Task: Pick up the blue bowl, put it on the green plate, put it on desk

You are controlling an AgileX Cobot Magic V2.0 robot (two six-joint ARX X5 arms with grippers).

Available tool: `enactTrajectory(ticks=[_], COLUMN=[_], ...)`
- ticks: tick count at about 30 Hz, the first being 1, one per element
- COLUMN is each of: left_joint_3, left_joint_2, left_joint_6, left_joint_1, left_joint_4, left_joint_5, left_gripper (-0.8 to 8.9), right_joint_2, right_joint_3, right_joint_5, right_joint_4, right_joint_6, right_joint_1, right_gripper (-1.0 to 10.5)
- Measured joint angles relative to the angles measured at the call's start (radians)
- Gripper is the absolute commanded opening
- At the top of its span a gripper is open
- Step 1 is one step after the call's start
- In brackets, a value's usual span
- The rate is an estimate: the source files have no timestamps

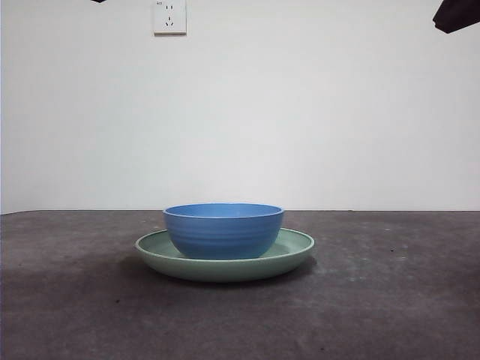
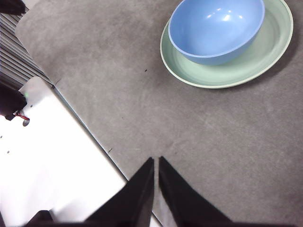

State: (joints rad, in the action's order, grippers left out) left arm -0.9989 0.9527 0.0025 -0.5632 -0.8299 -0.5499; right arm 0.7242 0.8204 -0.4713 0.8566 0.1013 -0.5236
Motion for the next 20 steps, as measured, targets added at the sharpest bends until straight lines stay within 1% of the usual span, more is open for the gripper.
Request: enactTrajectory(ticks=[14, 17, 20], left_joint_3=[0.001, 0.004, 0.007], left_joint_2=[-0.012, -0.057, -0.117], left_joint_6=[0.008, 0.034, 0.053], left_joint_1=[0.003, 0.038, 0.108], left_joint_4=[0.014, 0.1, 0.26], left_joint_5=[0.003, 0.046, 0.141], left_gripper=[0.1, 0.1, 0.1], right_joint_2=[0.0, 0.0, 0.0], right_joint_3=[0.0, 0.0, 0.0], right_joint_5=[0.0, 0.0, 0.0], right_joint_4=[0.0, 0.0, 0.0], right_joint_6=[0.0, 0.0, 0.0], right_joint_1=[0.0, 0.0, 0.0], right_gripper=[0.1, 0.1, 0.1])
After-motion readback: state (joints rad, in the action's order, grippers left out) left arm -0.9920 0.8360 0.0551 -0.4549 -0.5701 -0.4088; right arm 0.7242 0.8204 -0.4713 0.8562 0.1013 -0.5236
